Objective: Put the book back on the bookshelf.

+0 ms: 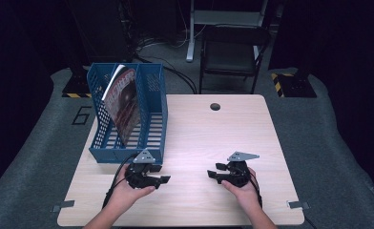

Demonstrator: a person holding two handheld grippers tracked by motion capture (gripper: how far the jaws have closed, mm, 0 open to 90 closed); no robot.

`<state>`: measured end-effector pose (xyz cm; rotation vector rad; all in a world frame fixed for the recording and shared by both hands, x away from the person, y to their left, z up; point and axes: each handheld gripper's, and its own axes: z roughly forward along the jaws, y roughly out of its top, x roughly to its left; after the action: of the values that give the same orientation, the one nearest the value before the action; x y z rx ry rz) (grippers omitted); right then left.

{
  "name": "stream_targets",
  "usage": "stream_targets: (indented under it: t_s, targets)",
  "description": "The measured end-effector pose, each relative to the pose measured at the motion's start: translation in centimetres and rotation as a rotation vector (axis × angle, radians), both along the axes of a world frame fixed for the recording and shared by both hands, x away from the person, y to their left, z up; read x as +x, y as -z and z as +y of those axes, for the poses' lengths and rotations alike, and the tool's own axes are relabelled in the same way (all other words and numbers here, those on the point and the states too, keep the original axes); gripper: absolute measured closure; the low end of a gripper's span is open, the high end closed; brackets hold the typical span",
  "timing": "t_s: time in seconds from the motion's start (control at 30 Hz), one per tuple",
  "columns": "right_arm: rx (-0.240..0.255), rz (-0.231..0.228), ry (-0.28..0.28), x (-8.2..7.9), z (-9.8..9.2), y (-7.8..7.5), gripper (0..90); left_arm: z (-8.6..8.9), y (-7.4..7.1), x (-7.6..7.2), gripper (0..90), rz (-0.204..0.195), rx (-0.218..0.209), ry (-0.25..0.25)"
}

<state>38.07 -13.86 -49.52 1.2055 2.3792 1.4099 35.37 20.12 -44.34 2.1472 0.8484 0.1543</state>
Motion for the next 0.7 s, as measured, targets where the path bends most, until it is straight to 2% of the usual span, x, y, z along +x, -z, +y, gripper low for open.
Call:
stream_targets:
  t_s: [0.1, 0.2, 0.23, 0.3, 0.37, 0.4, 0.43, 0.57, 0.7]
  targets:
    - [-0.003, 0.004, -0.001, 0.0, 0.0, 0.0, 45.3, 0.0, 0.9, -0.1, 43.9, 0.004, -0.011, -0.001]
    - [-0.001, 0.0, -0.002, 0.0, 0.1, 0.0, 45.3, -0.1, 1.6, -0.1, 43.8, 0.005, 0.001, 0.015]
    - [-0.004, 0.0, -0.002, 0.0, 0.0, 0.0, 45.3, -0.1, 1.9, -0.2, 43.8, 0.0, -0.002, 0.004]
    - [-0.003, -0.007, -0.003, 0.0, 0.0, 0.0, 45.3, 0.0, 2.3, -0.2, 43.7, 0.019, -0.016, 0.011]
    - [0.0, -0.007, -0.003, 0.0, 0.0, 0.0, 45.2, 0.0, 2.9, -0.2, 43.6, 0.018, -0.039, 0.003]
    - [0.0, -0.007, -0.003, 0.0, 0.0, 0.0, 45.2, 0.1, 3.0, -0.1, 43.4, 0.032, -0.035, 0.027]
    - [-0.001, -0.006, -0.004, 0.0, 0.0, 0.0, 45.2, 0.0, 3.3, -0.1, 43.4, 0.031, -0.045, 0.022]
    - [-0.002, -0.002, -0.008, -0.1, 0.0, -0.1, 45.3, -0.2, 4.0, 0.0, 43.2, 0.039, -0.017, 0.048]
    - [0.005, -0.003, 0.0, -0.1, 0.0, -0.1, 45.3, -0.4, 4.6, 0.2, 42.6, 0.025, 0.0, 0.054]
